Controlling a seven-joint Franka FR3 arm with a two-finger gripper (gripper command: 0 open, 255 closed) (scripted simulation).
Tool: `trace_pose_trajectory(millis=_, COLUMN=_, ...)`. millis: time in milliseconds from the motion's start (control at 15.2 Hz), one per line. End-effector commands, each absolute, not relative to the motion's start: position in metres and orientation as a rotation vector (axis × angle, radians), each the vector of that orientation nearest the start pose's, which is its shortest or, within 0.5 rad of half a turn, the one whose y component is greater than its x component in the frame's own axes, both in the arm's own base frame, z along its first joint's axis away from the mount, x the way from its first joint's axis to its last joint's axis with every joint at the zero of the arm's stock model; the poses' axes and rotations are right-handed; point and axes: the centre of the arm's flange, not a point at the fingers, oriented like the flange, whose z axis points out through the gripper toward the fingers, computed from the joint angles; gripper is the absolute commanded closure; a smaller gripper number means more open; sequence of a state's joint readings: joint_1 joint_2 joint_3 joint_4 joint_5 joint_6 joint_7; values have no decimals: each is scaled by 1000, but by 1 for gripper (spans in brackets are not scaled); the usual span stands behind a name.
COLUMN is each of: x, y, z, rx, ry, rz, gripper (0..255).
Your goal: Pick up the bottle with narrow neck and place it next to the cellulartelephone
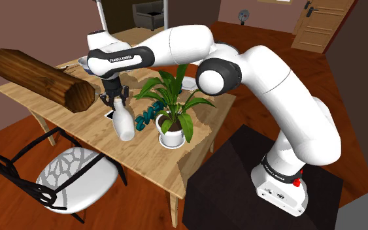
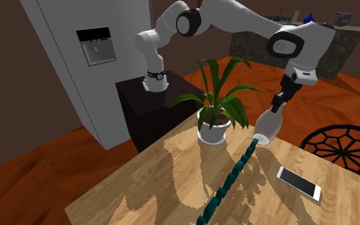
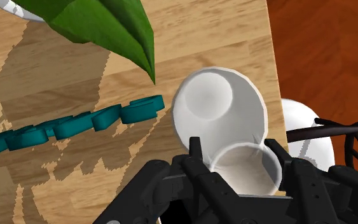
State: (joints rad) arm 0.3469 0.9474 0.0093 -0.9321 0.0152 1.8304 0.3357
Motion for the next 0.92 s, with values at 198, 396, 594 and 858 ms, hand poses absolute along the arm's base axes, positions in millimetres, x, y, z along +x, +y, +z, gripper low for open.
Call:
trace_pose_trajectory(millis=198, x=730, y=271, z=281, rx=-3136, ry=-20, rz=82, gripper=255)
trace_pose_trajectory(millis=396, x=731, y=271, z=281, rx=-3136, ry=-20, rz=82, gripper=255)
trace_pose_trajectory(millis=594, x=731, y=271, z=281, rx=-3136, ry=-20, rz=82, gripper=255)
trace_pose_trajectory(millis=858, x=731, y=271, z=281, rx=-3136, ry=-20, rz=82, gripper=0)
